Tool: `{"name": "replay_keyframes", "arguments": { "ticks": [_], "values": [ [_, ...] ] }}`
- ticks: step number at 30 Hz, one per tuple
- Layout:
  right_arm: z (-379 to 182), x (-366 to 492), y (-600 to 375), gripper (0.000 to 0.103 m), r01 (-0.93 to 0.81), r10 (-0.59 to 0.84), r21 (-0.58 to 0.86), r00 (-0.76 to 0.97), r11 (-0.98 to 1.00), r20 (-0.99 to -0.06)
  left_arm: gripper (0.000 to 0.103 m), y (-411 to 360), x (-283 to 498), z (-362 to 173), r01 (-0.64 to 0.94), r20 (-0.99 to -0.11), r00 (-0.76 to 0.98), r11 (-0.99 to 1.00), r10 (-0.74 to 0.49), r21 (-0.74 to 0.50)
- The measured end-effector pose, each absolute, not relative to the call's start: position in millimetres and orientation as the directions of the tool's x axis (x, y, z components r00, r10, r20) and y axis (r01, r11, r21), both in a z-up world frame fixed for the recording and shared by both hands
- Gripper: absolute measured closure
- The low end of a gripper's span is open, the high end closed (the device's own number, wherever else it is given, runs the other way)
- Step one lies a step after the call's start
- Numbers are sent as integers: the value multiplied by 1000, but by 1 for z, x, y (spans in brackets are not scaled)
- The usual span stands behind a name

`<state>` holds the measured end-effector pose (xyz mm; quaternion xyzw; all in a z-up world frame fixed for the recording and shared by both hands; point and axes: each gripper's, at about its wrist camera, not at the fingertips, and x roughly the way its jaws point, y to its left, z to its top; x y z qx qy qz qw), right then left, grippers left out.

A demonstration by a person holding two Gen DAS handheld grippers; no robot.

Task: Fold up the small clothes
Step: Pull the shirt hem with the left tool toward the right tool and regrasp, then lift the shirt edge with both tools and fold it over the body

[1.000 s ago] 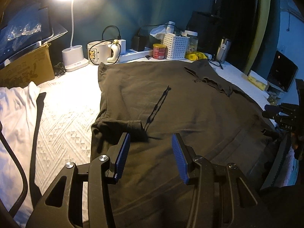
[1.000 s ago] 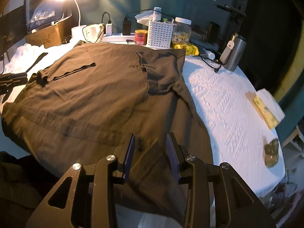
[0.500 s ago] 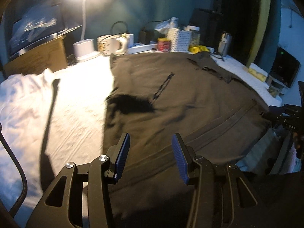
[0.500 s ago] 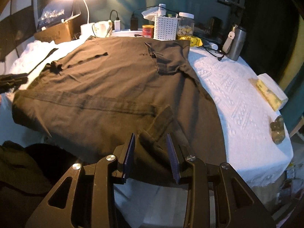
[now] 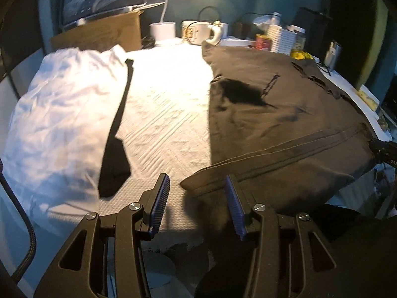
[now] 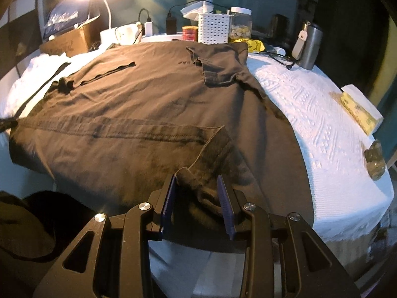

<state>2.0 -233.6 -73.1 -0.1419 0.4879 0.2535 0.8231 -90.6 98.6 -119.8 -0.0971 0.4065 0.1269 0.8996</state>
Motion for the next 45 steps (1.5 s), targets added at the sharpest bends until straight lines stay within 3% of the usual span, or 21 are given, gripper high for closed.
{"name": "replay_keyframes", "arguments": {
  "ticks": [3, 7, 10, 11, 13, 15, 32, 45],
  "values": [
    [-73, 2, -235, 68, -558, 294, 27, 393, 829, -871, 57, 101, -90, -124, -320, -763, 633, 942, 131, -104],
    [-73, 7, -239, 92, -534, 283, 27, 404, 845, -870, 57, 92, -87, -127, -288, -760, 642, 951, 106, -111],
    [-73, 9, -241, 95, -524, 282, 29, 409, 851, -868, 59, 84, -87, -127, -258, -749, 656, 960, 94, -106],
    [-72, 9, -241, 95, -519, 278, 26, 414, 854, -867, 74, 82, -88, -127, -252, -741, 664, 962, 95, -103],
    [-69, 10, -243, 96, -507, 270, 16, 432, 862, -861, 93, 81, -89, -125, -244, -733, 674, 965, 94, -100],
    [-62, 11, -247, 96, -489, 264, 8, 458, 872, -849, 97, 80, -90, -121, -235, -718, 690, 966, 87, -108],
    [0, 26, -288, 96, -370, 201, -67, 638, 927, -743, 97, 68, -95, -54, -218, -519, 840, 975, 160, -52],
    [15, 45, -292, 96, -336, 193, -61, 671, 940, -716, 97, 75, -64, -29, -200, -452, 877, 979, 162, -37]
  ]
}}
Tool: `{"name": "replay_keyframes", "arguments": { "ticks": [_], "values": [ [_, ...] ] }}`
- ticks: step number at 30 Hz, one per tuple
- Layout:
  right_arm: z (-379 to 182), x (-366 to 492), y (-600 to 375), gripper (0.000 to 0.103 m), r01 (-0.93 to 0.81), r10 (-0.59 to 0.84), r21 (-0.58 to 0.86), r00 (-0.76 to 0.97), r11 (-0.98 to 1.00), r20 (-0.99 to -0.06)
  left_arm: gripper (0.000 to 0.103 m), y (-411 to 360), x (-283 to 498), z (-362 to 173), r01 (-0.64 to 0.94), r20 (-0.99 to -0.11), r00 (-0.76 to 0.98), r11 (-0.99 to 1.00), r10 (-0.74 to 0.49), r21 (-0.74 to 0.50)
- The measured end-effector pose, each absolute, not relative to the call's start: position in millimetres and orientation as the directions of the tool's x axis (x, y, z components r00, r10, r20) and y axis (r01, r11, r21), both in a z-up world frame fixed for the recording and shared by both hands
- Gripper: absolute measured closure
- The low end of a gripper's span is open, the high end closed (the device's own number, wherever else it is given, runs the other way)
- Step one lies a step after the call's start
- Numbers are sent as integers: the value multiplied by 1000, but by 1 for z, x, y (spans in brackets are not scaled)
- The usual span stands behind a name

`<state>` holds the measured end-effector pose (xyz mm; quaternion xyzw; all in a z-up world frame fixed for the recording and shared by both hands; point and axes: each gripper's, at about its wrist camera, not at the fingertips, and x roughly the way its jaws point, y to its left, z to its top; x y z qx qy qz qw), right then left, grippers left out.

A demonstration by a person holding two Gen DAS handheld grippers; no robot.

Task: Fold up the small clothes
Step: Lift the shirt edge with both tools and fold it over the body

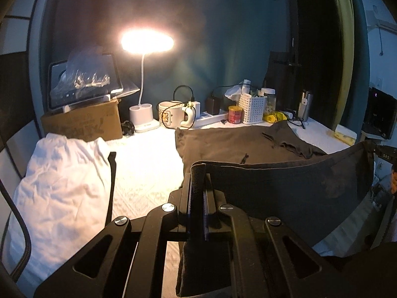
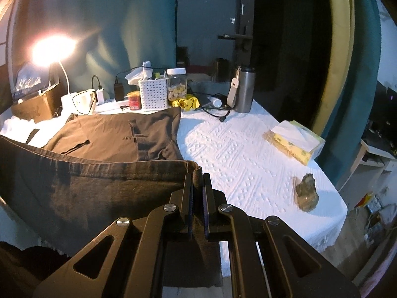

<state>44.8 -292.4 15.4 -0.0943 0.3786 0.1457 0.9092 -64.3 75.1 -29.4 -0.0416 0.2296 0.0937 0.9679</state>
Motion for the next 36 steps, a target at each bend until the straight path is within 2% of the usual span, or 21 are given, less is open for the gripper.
{"name": "replay_keyframes", "arguments": {
  "ticks": [36],
  "values": [
    [25, 182, -248, 96, -342, 207, -53, 676, 938, -707, 97, 131, 45, 7, -253, -404, 891, 965, 207, -64]
  ]
}}
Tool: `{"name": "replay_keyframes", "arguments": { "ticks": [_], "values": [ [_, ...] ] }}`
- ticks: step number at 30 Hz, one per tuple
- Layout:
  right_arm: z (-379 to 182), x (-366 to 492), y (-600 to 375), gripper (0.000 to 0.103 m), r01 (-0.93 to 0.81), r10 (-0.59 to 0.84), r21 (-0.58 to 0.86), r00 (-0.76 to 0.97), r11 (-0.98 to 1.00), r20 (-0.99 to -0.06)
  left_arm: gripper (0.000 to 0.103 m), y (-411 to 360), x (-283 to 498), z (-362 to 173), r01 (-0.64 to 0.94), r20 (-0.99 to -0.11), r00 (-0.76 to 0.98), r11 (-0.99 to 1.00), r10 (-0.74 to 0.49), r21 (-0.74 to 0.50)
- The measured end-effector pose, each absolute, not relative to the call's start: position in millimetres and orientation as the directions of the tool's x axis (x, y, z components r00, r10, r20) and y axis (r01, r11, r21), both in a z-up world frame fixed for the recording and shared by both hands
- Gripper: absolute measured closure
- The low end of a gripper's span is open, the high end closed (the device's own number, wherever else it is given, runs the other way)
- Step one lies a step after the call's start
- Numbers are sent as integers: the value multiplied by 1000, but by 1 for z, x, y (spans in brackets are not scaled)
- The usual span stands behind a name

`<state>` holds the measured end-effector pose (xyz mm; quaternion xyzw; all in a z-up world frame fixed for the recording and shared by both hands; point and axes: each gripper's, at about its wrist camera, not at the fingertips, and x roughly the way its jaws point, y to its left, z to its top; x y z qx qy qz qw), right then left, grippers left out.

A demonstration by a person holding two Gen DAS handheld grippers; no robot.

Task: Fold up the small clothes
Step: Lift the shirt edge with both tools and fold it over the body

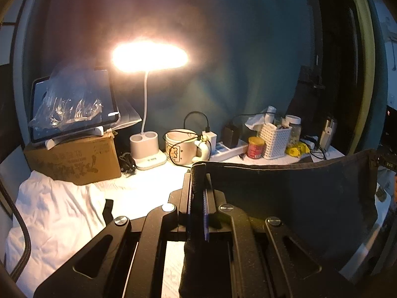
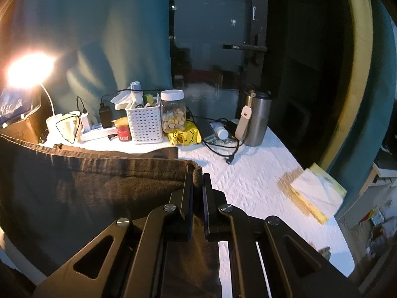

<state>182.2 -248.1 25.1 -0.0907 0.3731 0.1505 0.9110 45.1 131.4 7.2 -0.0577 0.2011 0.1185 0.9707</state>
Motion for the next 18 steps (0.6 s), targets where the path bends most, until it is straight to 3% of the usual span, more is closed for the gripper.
{"name": "replay_keyframes", "arguments": {
  "ticks": [18],
  "values": [
    [6, 253, -220, 96, -368, 228, -49, 670, 929, -707, 97, 162, 114, 10, -261, -402, 885, 965, 236, -8]
  ]
}}
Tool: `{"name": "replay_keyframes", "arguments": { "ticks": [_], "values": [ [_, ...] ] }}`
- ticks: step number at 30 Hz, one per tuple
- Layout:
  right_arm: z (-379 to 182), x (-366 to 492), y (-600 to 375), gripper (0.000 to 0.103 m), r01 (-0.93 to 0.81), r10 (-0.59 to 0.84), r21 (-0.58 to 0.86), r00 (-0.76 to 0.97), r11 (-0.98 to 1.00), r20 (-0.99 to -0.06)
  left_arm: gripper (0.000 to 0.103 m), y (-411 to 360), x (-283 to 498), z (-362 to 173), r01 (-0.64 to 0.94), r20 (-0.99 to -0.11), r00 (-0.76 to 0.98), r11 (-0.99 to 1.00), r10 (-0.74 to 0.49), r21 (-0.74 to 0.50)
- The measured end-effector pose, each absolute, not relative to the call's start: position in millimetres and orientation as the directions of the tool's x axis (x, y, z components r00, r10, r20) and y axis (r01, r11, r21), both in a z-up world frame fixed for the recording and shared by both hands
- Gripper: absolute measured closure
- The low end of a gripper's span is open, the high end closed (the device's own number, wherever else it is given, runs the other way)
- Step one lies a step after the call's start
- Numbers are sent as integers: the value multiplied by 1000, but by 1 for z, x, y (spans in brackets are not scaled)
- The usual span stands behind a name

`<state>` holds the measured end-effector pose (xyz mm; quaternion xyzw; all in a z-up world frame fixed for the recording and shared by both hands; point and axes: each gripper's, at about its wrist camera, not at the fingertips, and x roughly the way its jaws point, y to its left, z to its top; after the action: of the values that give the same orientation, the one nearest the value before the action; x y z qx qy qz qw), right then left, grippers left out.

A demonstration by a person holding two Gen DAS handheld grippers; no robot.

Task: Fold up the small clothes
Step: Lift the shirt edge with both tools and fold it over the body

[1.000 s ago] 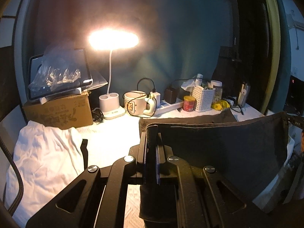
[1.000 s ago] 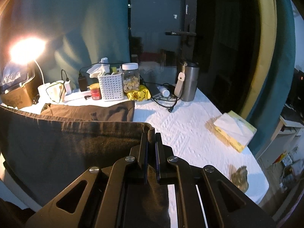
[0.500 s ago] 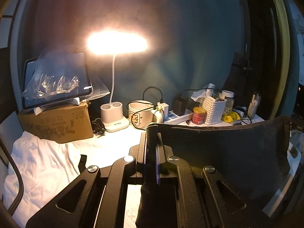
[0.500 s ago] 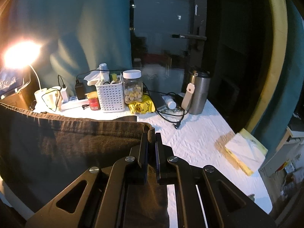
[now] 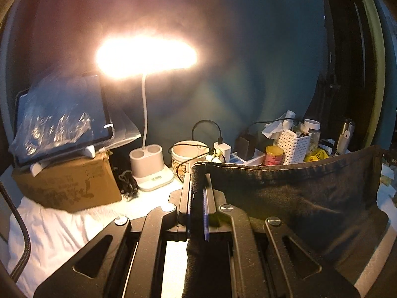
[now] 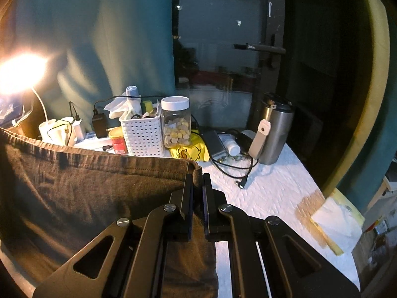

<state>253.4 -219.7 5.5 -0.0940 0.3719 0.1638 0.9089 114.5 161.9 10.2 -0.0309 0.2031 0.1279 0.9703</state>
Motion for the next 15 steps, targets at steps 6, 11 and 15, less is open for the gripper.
{"name": "replay_keyframes", "arguments": {
  "ticks": [6, 11, 15],
  "values": [
    [-6, 276, -212, 96, -365, 225, -48, 667, 930, -711, 97, 171, 139, 8, -254, -403, 884, 967, 237, 13],
    [-18, 294, -203, 96, -375, 225, -52, 655, 925, -721, 97, 176, 159, 2, -243, -418, 878, 969, 234, 31],
    [-26, 305, -198, 96, -380, 225, -52, 648, 924, -728, 97, 183, 174, -7, -246, -438, 869, 969, 232, 27]
  ]
}}
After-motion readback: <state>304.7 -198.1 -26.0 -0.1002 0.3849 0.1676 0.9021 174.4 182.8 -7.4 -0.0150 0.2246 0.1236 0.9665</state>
